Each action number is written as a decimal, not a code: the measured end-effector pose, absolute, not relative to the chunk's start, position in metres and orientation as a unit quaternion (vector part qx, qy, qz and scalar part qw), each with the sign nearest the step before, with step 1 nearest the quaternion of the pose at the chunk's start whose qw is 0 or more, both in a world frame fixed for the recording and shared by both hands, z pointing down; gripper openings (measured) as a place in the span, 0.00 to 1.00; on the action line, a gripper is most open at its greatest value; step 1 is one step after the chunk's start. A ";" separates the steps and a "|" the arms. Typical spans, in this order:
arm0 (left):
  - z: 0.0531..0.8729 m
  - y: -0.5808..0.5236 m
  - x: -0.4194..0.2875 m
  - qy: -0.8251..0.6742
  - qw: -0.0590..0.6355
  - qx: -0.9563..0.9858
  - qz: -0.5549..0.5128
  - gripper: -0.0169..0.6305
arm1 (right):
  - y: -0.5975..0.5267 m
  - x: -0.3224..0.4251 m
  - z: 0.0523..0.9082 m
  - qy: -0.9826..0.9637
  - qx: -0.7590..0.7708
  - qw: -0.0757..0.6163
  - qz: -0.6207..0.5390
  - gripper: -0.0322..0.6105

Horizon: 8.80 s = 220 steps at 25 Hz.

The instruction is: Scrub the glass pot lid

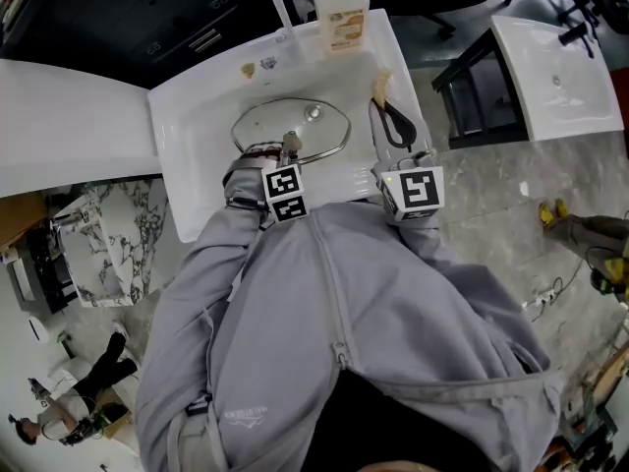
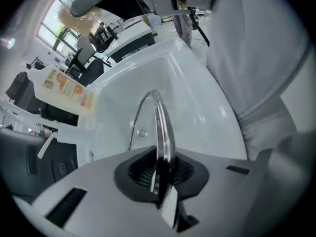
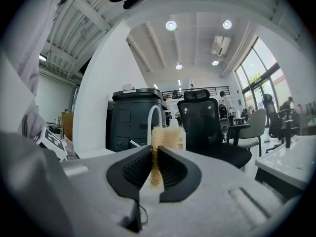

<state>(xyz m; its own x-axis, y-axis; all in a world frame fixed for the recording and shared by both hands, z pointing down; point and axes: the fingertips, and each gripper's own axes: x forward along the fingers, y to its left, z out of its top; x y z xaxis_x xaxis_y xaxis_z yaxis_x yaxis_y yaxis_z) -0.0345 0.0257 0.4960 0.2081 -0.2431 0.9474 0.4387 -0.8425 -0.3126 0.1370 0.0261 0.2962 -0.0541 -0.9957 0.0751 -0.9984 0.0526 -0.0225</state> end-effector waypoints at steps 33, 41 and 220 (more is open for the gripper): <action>0.414 -0.061 -0.025 0.072 -0.372 -0.896 -0.230 0.05 | -0.012 0.082 0.335 -0.775 0.624 0.074 0.066 0.10; 0.429 -0.094 -0.046 0.022 -0.453 -0.872 -0.185 0.06 | -0.049 0.043 0.356 -0.819 0.559 0.114 0.057 0.10; 0.488 -0.069 -0.017 0.140 -0.001 -0.903 -0.406 0.41 | 0.013 0.050 0.561 -0.726 0.224 0.627 0.171 0.10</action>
